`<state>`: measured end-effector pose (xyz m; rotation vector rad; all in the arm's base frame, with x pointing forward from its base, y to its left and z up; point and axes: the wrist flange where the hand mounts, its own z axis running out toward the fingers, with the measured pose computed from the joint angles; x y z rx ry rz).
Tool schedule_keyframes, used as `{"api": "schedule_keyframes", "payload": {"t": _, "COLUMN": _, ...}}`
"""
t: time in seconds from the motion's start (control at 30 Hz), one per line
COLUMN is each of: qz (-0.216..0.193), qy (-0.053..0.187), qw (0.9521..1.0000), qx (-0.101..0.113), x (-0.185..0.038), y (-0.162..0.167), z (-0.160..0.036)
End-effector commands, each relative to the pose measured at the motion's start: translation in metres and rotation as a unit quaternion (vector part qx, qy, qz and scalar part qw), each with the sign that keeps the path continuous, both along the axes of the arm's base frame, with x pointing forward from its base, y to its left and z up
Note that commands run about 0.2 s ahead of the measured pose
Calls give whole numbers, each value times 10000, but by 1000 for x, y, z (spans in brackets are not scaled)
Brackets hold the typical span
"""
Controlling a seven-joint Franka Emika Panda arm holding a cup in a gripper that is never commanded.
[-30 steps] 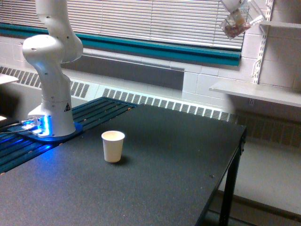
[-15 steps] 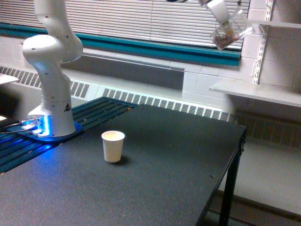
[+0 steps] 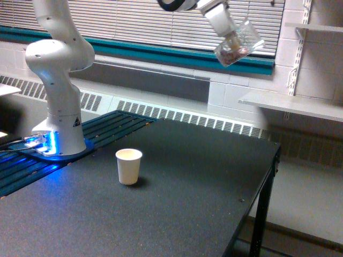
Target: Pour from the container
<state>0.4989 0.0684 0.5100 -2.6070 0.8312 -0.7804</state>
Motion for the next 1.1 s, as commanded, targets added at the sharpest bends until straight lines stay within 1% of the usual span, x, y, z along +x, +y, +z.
{"api": "schedule_keyframes", "payload": {"t": 0.03, "qz": 85, "qy": 25, "qw": 10000, "qx": 17, "x": -21, "y": -3, "z": -19}}
{"api": "schedule_keyframes", "payload": {"t": 0.17, "qz": 91, "qy": 118, "qw": 9998, "qx": 103, "x": -36, "y": -3, "z": -34}}
{"api": "schedule_keyframes", "payload": {"t": 0.33, "qz": 45, "qy": 269, "qw": 9993, "qx": 269, "x": -54, "y": -3, "z": -56}}
{"api": "schedule_keyframes", "payload": {"t": 0.53, "qz": -2, "qy": 492, "qw": 9982, "qx": 346, "x": -77, "y": -5, "z": -85}}
{"api": "schedule_keyframes", "payload": {"t": 0.8, "qz": -22, "qy": 818, "qw": 9961, "qx": 332, "x": -111, "y": -10, "z": -122}}
{"api": "schedule_keyframes", "payload": {"t": 0.93, "qz": -67, "qy": 1008, "qw": 9945, "qx": 266, "x": -129, "y": -17, "z": -139}}
{"api": "schedule_keyframes", "payload": {"t": 1.1, "qz": -145, "qy": 1390, "qw": 9900, "qx": 166, "x": -153, "y": -28, "z": -167}}
